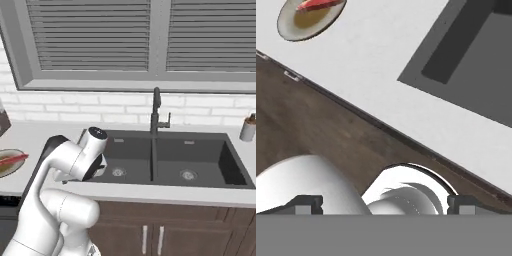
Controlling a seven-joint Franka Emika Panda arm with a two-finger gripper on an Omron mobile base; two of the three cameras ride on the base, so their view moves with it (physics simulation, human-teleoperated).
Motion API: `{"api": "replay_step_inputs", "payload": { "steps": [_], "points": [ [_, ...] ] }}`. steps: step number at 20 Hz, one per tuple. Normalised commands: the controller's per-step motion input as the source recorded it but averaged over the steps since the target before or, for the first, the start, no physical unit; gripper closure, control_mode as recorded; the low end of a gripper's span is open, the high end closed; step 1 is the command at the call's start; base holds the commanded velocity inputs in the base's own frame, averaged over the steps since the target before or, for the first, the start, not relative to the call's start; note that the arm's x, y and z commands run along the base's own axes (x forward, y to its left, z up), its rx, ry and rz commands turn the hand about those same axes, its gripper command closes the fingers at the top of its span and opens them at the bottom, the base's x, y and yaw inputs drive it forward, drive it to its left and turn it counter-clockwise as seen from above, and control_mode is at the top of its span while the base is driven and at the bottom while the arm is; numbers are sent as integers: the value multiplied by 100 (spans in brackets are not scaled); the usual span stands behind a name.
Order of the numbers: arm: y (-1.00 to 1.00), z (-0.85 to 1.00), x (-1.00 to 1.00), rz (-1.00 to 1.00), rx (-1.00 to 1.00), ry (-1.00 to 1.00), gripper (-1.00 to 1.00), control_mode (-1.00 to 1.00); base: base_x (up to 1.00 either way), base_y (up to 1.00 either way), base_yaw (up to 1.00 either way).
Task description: Pick up the knife from the drawer and place it on the cutting board. Then place the meat from the plate to the cutting board.
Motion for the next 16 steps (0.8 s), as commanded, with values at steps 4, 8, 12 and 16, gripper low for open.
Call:
{"api": "replay_step_inputs", "payload": {
  "steps": [4, 8, 12, 16],
  "points": [
    [0, 0, 0, 0, 0, 0, -100, 100, 17, 87, 0],
    [0, 0, 0, 0, 0, 0, -100, 100, 25, 76, 0],
    [0, 0, 0, 0, 0, 0, -100, 100, 35, 59, 0],
    [0, 0, 0, 0, 0, 0, -100, 100, 23, 53, 0]
  ]
}}
